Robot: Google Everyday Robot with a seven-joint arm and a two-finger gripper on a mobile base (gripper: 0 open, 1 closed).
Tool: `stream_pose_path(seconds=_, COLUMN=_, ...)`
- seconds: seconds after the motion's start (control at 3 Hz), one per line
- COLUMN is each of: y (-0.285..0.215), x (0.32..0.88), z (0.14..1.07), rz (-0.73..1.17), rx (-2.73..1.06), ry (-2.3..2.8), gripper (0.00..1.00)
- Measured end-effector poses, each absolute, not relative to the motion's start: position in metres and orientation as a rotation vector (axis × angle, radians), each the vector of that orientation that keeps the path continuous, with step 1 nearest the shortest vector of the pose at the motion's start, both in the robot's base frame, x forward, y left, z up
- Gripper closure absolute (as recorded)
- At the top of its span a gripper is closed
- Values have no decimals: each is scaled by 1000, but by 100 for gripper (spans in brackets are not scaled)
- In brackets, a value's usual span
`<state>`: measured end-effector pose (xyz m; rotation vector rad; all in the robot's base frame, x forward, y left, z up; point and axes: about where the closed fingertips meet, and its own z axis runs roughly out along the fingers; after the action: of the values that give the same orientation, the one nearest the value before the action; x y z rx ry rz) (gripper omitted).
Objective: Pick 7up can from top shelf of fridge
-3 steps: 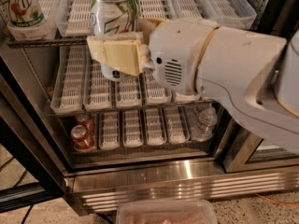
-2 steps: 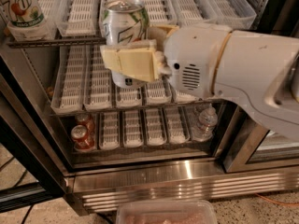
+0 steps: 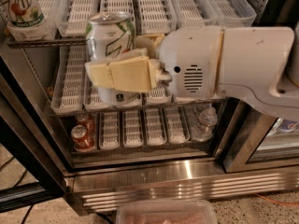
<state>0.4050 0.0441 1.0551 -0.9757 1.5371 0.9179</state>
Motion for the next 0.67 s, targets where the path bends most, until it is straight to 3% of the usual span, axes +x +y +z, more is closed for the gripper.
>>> stream_pose_path(seconds=0.67, y=82, x=377, z=1073, rz=1124, rx=-1165, ry=1447, gripper=100)
